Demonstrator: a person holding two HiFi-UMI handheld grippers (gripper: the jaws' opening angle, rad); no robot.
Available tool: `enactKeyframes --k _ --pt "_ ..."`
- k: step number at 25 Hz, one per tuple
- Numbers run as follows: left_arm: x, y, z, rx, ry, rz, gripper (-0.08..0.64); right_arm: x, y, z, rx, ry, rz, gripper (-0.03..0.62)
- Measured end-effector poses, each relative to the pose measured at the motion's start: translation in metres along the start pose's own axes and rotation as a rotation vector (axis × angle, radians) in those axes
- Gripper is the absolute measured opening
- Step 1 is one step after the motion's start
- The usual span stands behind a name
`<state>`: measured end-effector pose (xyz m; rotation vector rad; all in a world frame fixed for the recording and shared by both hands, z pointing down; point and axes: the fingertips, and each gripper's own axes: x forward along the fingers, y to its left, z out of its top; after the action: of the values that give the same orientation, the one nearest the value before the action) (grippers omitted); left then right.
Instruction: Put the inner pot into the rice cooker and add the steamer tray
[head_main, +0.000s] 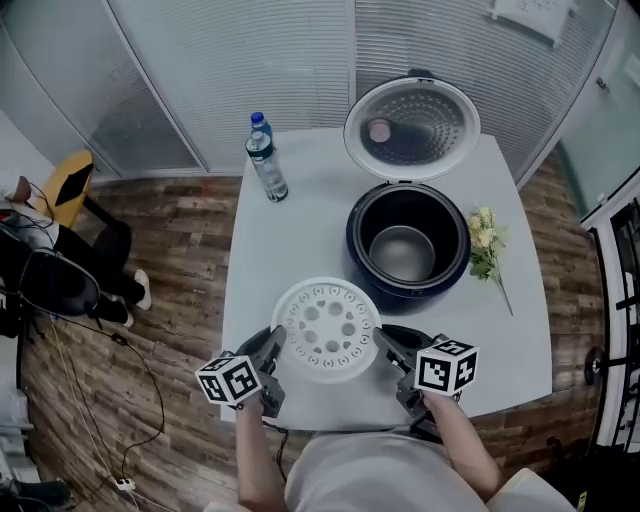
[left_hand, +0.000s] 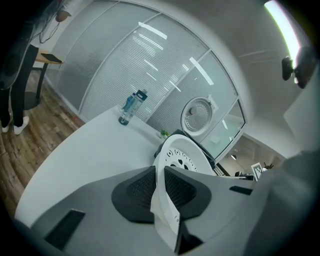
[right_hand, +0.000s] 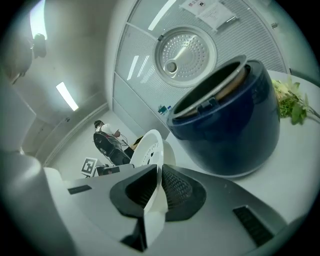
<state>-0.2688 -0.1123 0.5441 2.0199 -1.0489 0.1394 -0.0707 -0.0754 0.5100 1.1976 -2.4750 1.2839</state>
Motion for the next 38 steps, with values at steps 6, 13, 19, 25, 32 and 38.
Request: enactKeyframes --k 6,13,19,25,32,38 --pt "0.001 -0.024 0.035 0.036 -0.078 -0.056 0.046 -0.016 0.015 0.042 0.014 -0.12 0.055 0.041" --pt "0.003 -0.045 0.06 0.014 -0.141 -0.115 0.052 -0.03 0.022 0.069 -0.022 -0.178 0.073 0.041" --pt "0.003 -0.056 0.07 -0.012 -0.16 -0.146 0.054 -0.041 0.029 0.078 -0.034 -0.222 0.07 0.041" --pt "0.013 -0.079 0.085 0.025 -0.163 -0.195 0.057 -0.059 0.026 0.089 -0.053 -0.271 0.057 0.041" --pt "0.031 -0.109 0.102 0.058 -0.174 -0.237 0.058 -0.083 0.021 0.106 -0.064 -0.34 0.045 0.041" --pt "0.054 -0.136 0.106 0.109 -0.137 -0.272 0.058 -0.102 -0.001 0.12 -0.059 -0.379 0.001 0.041"
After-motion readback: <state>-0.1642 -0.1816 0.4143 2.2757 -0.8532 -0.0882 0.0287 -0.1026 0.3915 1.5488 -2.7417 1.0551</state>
